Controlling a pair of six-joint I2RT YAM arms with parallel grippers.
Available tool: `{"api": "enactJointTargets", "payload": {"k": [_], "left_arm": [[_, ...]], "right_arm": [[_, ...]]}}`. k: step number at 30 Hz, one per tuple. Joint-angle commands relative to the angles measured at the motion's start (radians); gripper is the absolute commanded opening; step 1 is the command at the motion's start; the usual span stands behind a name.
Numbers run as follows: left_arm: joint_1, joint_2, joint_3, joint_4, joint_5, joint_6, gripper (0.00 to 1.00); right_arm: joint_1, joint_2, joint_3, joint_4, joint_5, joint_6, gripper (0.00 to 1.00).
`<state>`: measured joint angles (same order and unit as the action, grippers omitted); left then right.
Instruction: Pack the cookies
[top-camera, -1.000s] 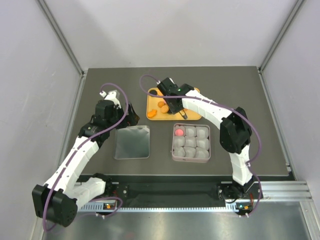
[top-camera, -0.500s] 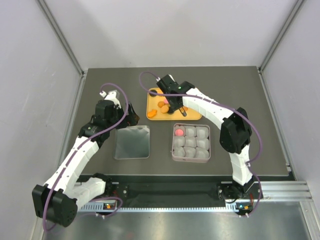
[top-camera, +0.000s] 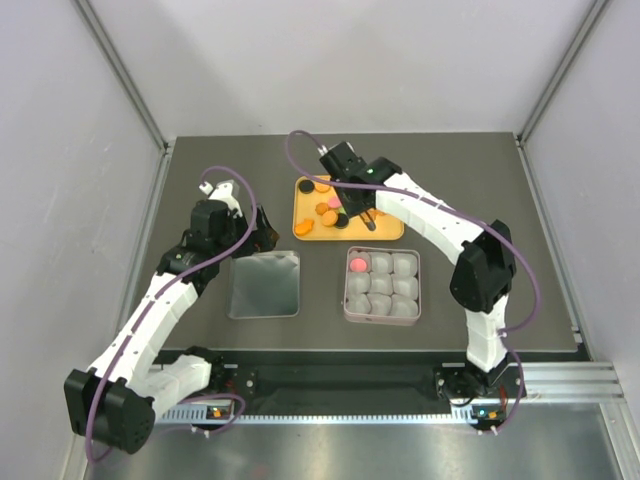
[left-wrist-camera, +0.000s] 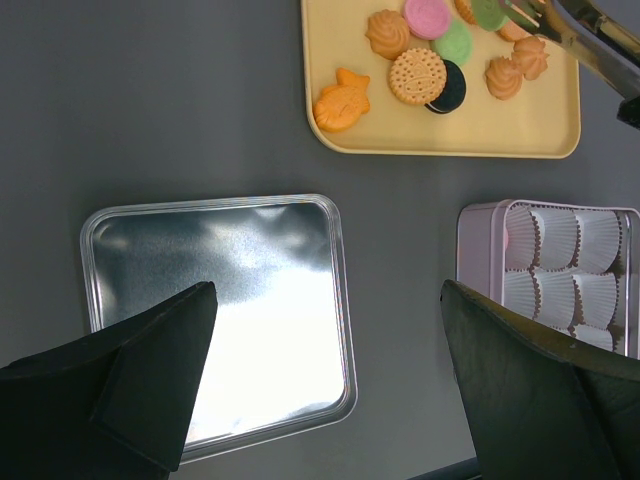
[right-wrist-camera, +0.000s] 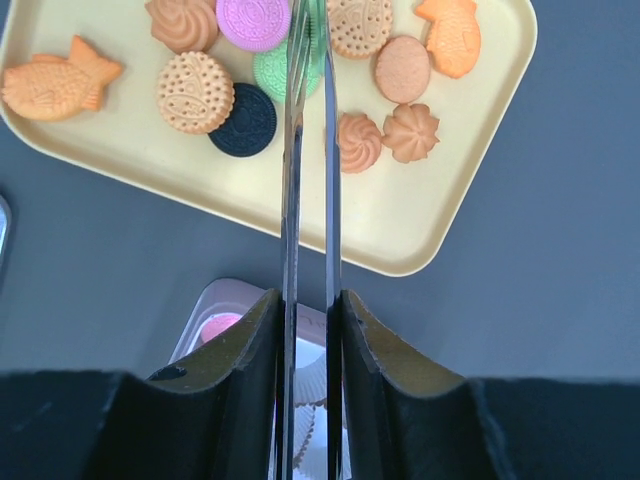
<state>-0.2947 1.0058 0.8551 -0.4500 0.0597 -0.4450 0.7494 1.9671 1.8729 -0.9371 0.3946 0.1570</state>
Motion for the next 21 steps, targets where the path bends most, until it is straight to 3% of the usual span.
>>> {"api": "enactJointTargets", "payload": {"k": [1,11,21], "left_arm": [[0.006,-0.015,0.010,0.019,0.003,0.008,0.98],[0.006,-0.013,0.010,0.020,0.006,0.009,0.98],[0.008,-0.012,0.010,0.020,0.011,0.009,0.98]], "right_arm": [[-0.008,-0.079,0.000,0.006,-0.033,0.024,0.28],[-0.025,-0.143,-0.060,0.018,-0.099,0.042,0.27],[-0.065,-0.333,-0.182,0.006,-0.172,0.067,0.26]]}}
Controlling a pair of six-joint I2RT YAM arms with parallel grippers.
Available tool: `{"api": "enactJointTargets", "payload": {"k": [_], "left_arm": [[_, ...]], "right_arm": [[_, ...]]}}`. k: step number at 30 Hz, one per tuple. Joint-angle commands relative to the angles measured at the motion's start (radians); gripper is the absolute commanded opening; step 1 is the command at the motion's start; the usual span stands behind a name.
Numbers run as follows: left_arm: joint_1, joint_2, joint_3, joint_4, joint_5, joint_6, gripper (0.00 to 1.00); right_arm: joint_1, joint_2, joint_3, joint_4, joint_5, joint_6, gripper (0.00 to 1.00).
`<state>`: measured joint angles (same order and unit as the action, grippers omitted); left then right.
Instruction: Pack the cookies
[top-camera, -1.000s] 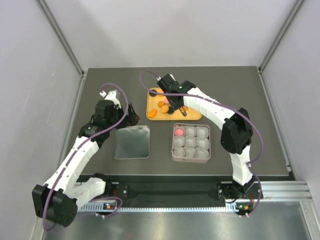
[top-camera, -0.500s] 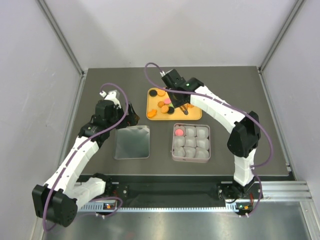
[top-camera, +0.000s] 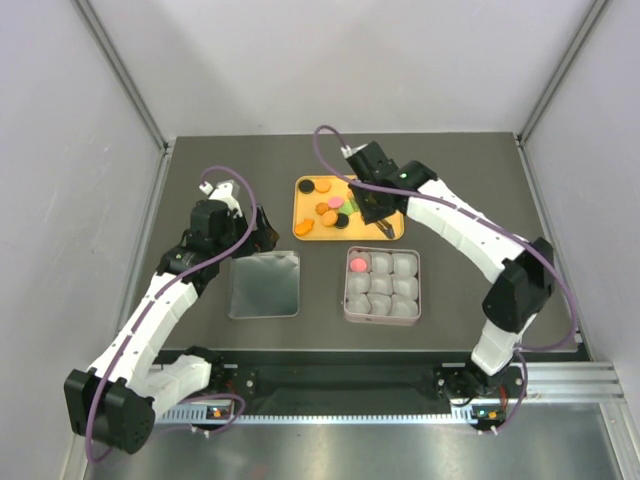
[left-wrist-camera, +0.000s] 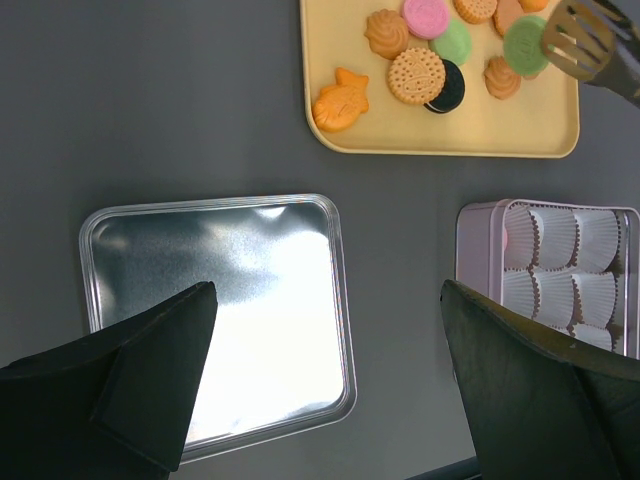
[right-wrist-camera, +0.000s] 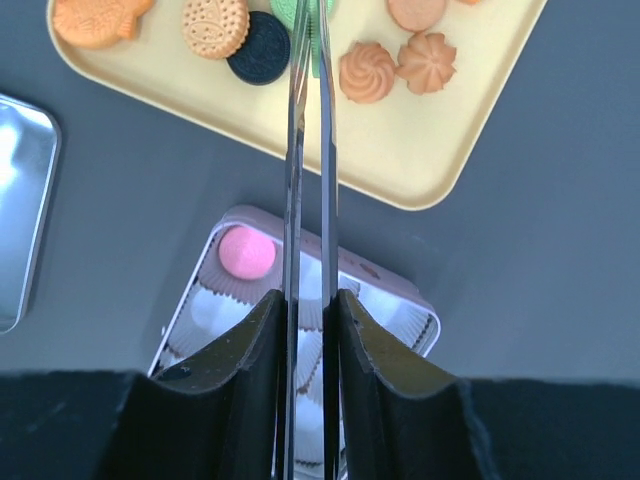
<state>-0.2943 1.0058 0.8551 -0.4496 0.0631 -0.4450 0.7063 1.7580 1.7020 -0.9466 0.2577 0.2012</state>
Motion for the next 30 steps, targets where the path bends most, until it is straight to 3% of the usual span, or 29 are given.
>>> {"api": "enactJointTargets", "payload": {"k": [1,17,30], "left_arm": [[0.007,-0.010,0.010,0.020,0.007,0.009,0.98],[0.007,-0.006,0.009,0.020,0.017,0.009,0.98],[0.007,-0.001,0.007,0.022,0.017,0.008,0.98]], "right_arm": [[-0.025,-0.138,-0.033,0.012,-0.043,0.023,0.26],[-0.044,-0.419,-0.209,-0.129,-0.172,0.046,0.27],[-0.042,-0.545,-0.363,-0.162,-0.209,0.063,0.26]]}}
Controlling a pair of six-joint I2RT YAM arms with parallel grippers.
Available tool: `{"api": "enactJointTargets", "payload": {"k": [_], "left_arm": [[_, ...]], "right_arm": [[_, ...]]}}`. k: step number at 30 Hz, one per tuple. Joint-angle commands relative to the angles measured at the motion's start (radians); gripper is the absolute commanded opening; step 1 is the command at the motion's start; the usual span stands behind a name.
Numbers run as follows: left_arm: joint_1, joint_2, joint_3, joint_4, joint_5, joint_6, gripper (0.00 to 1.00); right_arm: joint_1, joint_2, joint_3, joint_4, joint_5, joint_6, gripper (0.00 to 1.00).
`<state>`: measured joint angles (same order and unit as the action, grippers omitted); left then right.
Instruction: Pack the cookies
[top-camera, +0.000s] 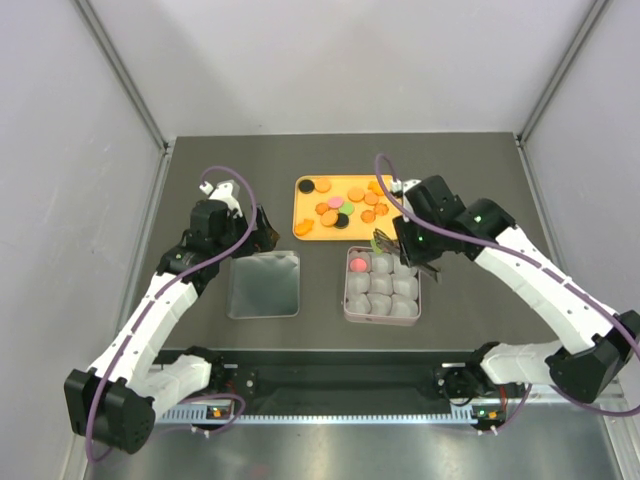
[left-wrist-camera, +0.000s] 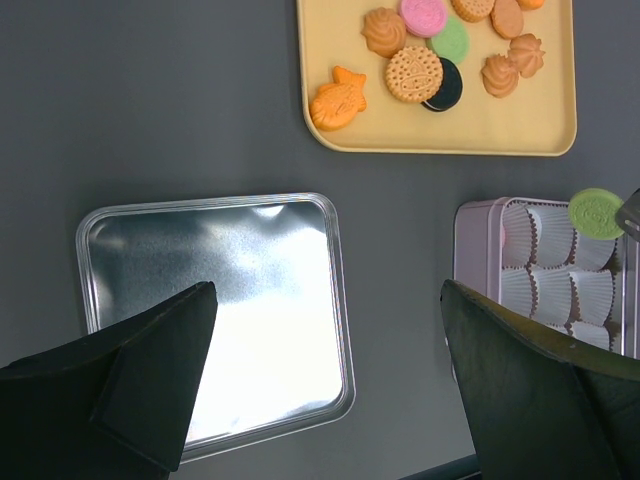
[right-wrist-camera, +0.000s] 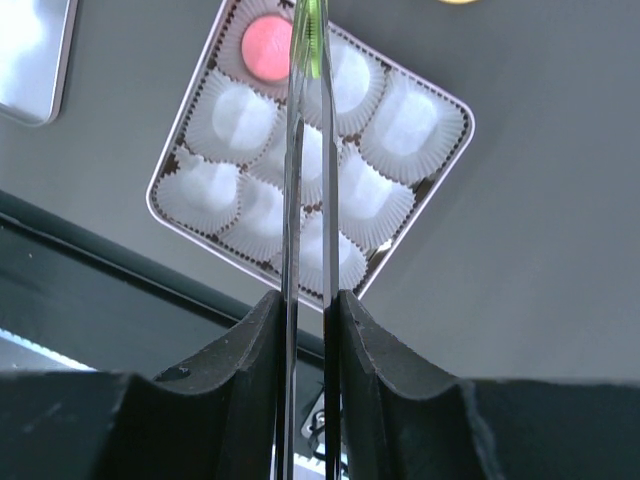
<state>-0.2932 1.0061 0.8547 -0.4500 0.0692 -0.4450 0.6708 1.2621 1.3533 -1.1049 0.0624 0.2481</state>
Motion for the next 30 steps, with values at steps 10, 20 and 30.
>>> {"api": "enactJointTargets", "payload": {"k": [10,20,30], "left_arm": [[0.006,0.003,0.007,0.022,0.009,0.008,0.98],[0.006,0.005,0.007,0.022,0.006,0.008,0.98],[0.006,0.005,0.007,0.020,0.006,0.008,0.98]], "right_arm": [[-0.007,-0.072,-0.115,0.043,-0.052,0.029,0.26],[-0.005,-0.058,-0.158,0.106,-0.056,0.039,0.26],[-0.007,-0.027,-0.187,0.142,-0.038,0.039,0.28]]}}
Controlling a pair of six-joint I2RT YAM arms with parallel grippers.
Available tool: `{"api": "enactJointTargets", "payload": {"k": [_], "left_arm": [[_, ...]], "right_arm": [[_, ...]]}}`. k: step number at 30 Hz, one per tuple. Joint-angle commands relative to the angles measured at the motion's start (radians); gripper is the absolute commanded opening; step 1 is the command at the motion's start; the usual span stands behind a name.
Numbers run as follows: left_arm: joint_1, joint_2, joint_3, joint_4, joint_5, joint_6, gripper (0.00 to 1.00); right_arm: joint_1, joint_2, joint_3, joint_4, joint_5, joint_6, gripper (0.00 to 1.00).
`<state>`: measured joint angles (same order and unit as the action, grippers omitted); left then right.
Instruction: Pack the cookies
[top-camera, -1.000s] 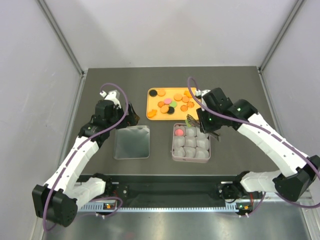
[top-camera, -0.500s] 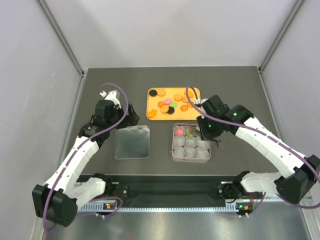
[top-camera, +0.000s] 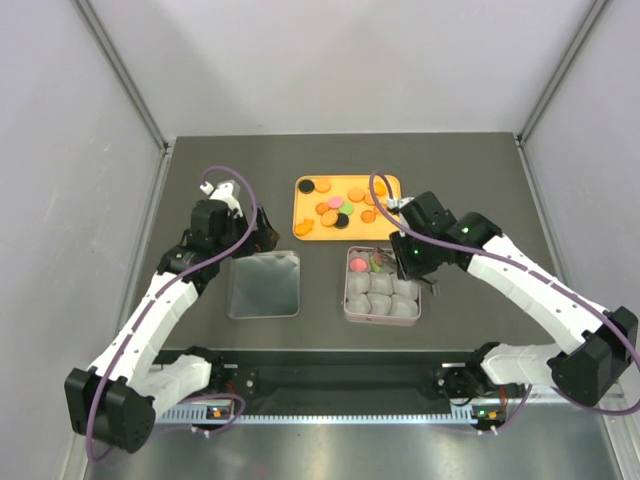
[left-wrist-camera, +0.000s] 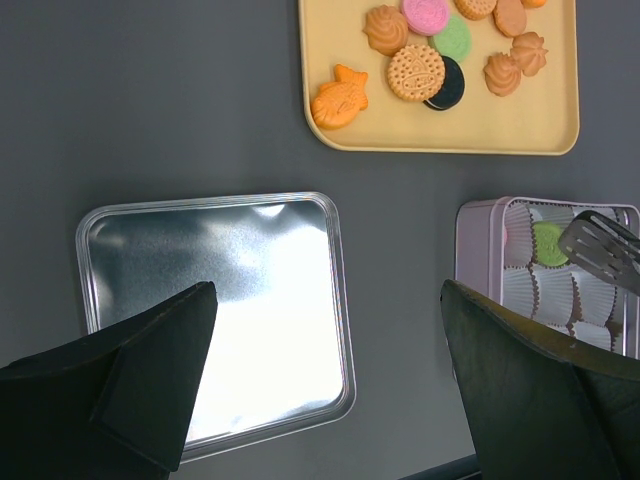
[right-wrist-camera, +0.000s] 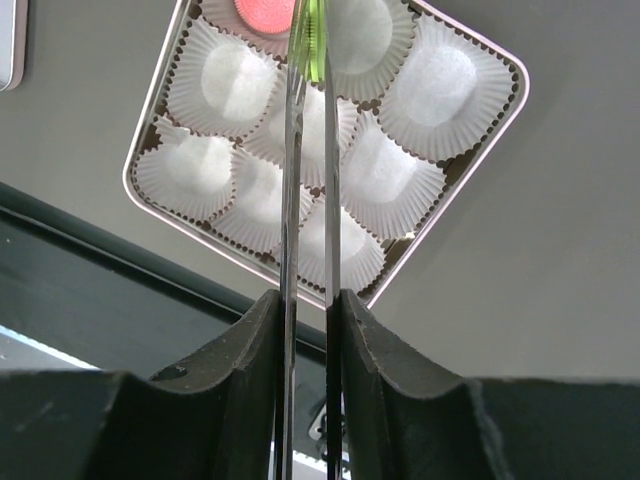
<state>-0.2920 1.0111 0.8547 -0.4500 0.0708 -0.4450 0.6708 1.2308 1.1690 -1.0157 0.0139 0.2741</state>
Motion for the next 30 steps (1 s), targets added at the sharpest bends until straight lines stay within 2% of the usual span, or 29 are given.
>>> {"api": "enactJointTargets", "payload": {"k": [1,9,20,26,30], "left_arm": [[0.005,-0.002,0.007,0.020,0.006,0.008,0.98],[0.005,0.001,0.007,0.020,0.007,0.008,0.98],[0.005,0.004,0.006,0.022,0.012,0.008,0.98],[0.005,0.007,0.007,0.024,0.011,0.008,0.98],[0.005,0.011,0.006,0.020,0.007,0.008,0.98]], "right_arm": [[-0.007,0.007,-0.011,0.052,0.018,0.011,0.29],[-0.007,-0.007,-0.014,0.032,0.083,0.017,0.39],[-0.008,-0.002,0.150,-0.046,0.133,-0.006,0.46],[-0.014,0.137,0.219,0.093,0.086,-0.006,0.45],[-0.013,0.287,0.317,0.172,0.037,-0.007,0.44]]}}
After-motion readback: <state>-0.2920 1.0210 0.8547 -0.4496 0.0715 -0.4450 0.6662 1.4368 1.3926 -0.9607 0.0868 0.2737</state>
